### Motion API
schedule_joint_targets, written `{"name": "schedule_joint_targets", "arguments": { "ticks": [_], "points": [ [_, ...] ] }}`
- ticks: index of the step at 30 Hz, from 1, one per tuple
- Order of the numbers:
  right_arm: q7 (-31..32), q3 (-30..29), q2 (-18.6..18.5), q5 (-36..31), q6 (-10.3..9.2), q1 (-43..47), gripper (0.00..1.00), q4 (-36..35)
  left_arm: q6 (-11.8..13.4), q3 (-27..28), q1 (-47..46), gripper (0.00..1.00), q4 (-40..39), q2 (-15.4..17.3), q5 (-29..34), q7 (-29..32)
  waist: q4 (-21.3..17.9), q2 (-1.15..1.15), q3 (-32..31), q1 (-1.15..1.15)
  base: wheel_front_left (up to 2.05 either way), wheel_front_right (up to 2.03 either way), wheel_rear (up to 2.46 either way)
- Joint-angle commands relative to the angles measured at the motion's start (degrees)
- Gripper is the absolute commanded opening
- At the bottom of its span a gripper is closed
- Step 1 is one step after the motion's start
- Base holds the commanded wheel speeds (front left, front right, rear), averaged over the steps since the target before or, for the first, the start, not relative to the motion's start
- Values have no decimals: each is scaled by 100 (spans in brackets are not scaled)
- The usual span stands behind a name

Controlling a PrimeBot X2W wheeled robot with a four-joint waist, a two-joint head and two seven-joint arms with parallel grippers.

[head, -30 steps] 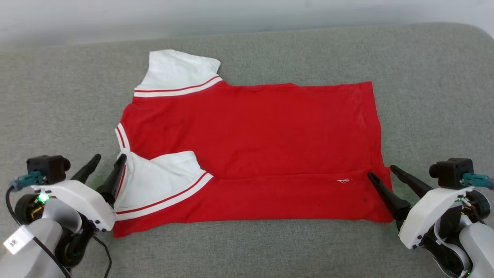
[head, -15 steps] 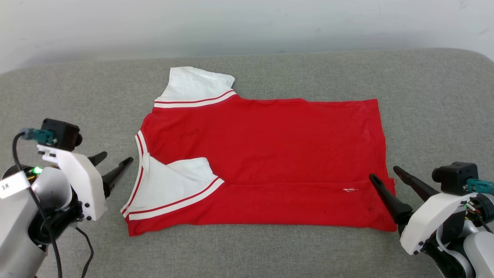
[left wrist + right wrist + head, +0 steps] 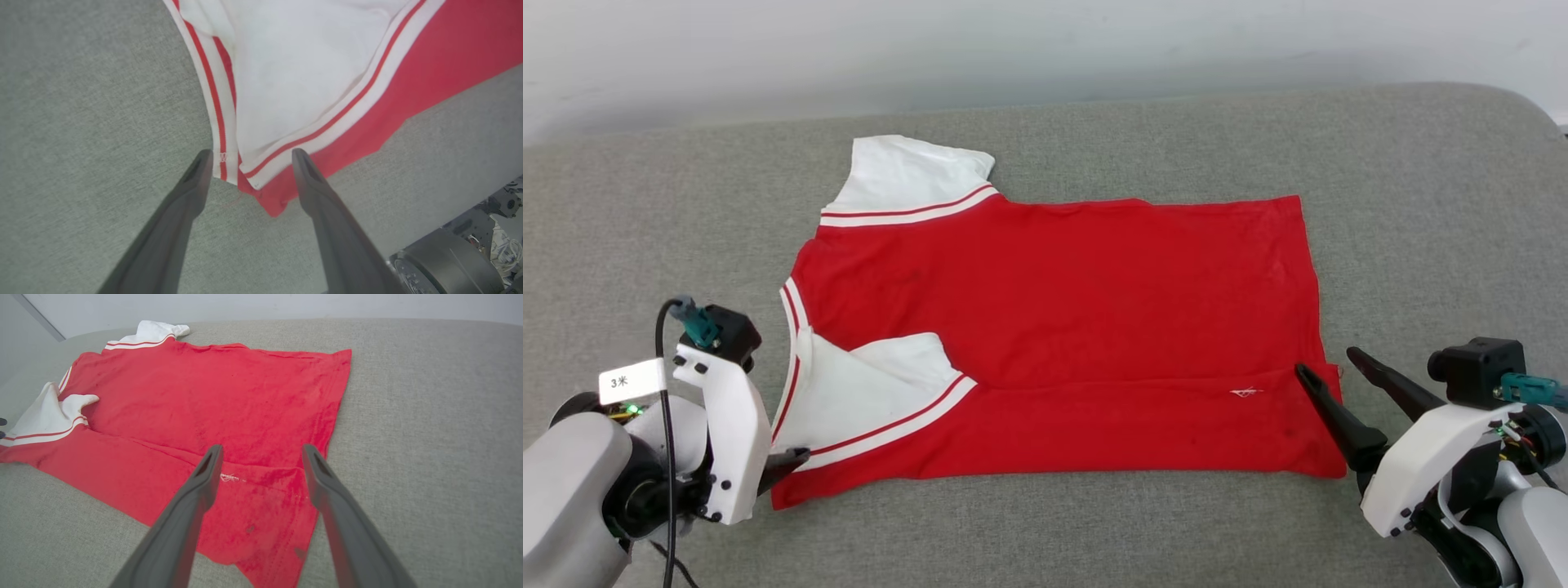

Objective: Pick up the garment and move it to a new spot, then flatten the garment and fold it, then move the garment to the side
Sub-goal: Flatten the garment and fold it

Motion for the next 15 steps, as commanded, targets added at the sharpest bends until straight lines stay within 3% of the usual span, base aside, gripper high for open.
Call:
{"name": "schedule_joint_targets", "arguments": {
  "ticks": [1, 15],
  "points": [
    [-1, 1, 33, -27, -4, -57, 100, -32, -10, -40, 46, 100, 84, -24, 23, 34, -42, 0, 49, 0, 0, 0, 0],
    [-24, 114, 49, 8, -4, -221, 100, 31, -52, -771, 306, 100, 993, -260, 27, 210, -213, 0, 257, 0, 0, 0, 0]
  ]
}}
